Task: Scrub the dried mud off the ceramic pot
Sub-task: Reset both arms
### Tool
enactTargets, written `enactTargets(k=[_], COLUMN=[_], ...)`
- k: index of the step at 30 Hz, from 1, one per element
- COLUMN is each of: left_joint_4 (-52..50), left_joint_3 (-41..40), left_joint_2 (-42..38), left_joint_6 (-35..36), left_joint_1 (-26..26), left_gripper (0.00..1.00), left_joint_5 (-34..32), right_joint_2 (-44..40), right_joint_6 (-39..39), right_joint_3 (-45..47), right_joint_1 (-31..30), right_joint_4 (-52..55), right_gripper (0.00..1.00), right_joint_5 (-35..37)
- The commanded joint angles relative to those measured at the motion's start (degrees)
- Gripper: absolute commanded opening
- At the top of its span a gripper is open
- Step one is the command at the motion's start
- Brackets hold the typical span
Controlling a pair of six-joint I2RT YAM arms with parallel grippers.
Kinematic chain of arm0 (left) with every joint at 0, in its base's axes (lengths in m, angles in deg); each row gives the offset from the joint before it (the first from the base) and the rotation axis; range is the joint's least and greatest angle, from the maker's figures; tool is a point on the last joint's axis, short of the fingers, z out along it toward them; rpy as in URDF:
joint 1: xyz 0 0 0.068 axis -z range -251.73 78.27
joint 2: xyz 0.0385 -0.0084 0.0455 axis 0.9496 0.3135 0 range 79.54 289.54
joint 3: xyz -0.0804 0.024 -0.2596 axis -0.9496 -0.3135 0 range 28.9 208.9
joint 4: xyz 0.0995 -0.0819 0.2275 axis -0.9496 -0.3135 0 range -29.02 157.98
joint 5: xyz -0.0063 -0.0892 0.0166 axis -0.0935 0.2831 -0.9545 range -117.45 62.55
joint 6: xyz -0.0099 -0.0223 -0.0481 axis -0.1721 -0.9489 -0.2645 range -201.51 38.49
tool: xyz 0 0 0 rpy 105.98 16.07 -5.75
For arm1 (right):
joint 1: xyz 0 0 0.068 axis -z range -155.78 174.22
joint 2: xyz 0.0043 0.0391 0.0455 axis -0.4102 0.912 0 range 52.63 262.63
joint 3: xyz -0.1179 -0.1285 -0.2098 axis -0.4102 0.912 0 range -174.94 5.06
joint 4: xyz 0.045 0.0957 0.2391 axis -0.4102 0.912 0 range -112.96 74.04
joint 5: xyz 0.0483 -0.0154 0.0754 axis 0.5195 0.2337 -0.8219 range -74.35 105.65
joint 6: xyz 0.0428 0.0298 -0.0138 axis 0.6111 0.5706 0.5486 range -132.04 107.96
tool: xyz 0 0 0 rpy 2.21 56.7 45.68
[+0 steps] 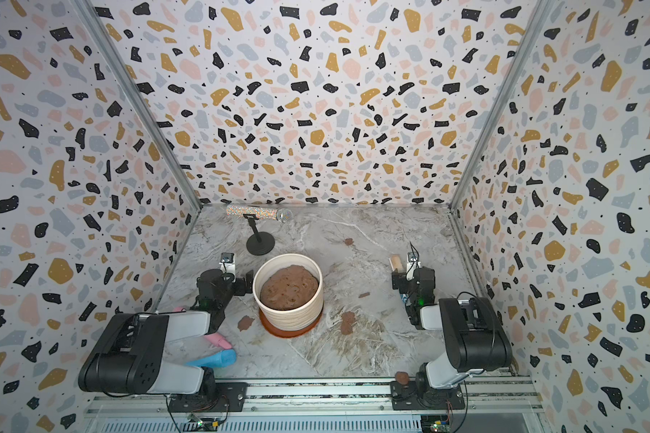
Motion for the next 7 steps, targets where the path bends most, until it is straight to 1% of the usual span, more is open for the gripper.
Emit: enactTargets(k=[1, 7], left_joint_4=[2.8, 2.3], left_joint_3=[0.5, 0.4], left_joint_2=[-0.6, -1.1], left_joint_6=[0.0, 0.1], left_joint_1=[0.2, 0.1], left_gripper=[1.00, 1.00], left_joint_5=[0.8, 1.3], right_joint_2=[-1.4, -1.5], right_joint_6=[0.4, 0.4], right_joint_3=[-0.3, -0.3], right_joint_1=[0.2, 0.2], right_joint_4=[-0.7, -0.7], right_gripper=[1.00, 1.00], right_joint_5=[0.3, 0.3])
